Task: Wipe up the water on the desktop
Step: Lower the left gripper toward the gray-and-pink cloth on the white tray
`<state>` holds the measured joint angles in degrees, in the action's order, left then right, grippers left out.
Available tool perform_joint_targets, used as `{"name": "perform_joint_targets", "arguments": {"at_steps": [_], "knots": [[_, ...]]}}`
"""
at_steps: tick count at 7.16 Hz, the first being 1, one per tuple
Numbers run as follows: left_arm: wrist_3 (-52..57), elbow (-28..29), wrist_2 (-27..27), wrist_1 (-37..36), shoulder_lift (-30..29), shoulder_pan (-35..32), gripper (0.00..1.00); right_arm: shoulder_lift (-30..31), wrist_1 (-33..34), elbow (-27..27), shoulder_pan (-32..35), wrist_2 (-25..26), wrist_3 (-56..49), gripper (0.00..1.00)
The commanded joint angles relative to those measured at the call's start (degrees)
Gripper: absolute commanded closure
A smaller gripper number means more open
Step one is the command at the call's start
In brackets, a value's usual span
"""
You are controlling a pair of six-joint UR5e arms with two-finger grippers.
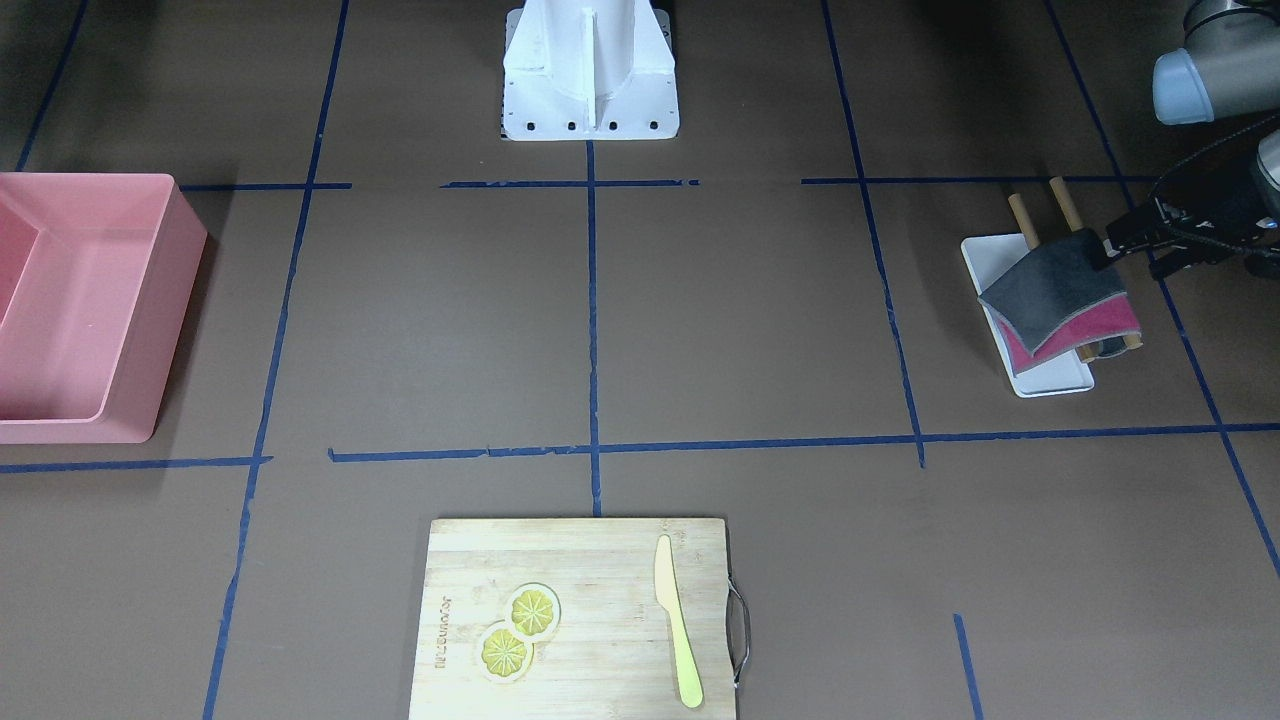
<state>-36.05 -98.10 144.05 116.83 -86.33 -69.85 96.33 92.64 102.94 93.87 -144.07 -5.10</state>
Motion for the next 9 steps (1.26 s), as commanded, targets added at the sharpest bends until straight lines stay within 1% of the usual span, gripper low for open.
{"name": "perform_joint_targets", "arguments": {"at_steps": [1, 3, 4, 5, 6, 8, 9], "knots": [[-0.2, 2.7, 0.1, 3.6, -0.2, 0.2, 0.04, 0.0, 0.0, 0.0, 0.0, -0.1, 0.0, 0.00], [-0.9, 2.6, 0.1, 3.7, -0.6, 0.3, 0.15, -0.1, 0.1, 0.0, 0.0, -0.1, 0.0, 0.00], [-2.1, 2.2, 0.2, 3.7, -0.7, 0.2, 0.24, -0.1, 0.1, 0.0, 0.0, -0.1, 0.0, 0.00], [-2.1, 2.2, 0.2, 3.7, -0.7, 0.3, 0.37, -0.1, 0.1, -0.1, 0.0, -0.1, 0.0, 0.00], [-2.1, 2.0, 0.2, 3.7, -0.7, 0.2, 0.46, -0.1, 0.1, -0.1, 0.0, -0.1, 0.0, 0.00], [-2.2, 1.9, 0.3, 3.6, -0.7, 0.2, 0.58, -0.1, 0.1, -0.3, 0.0, -0.1, 0.0, 0.00], [-2.1, 2.1, 1.9, 3.7, -0.7, 0.2, 0.61, -0.1, 0.1, -0.4, 0.0, -0.1, 0.0, 0.00]]}}
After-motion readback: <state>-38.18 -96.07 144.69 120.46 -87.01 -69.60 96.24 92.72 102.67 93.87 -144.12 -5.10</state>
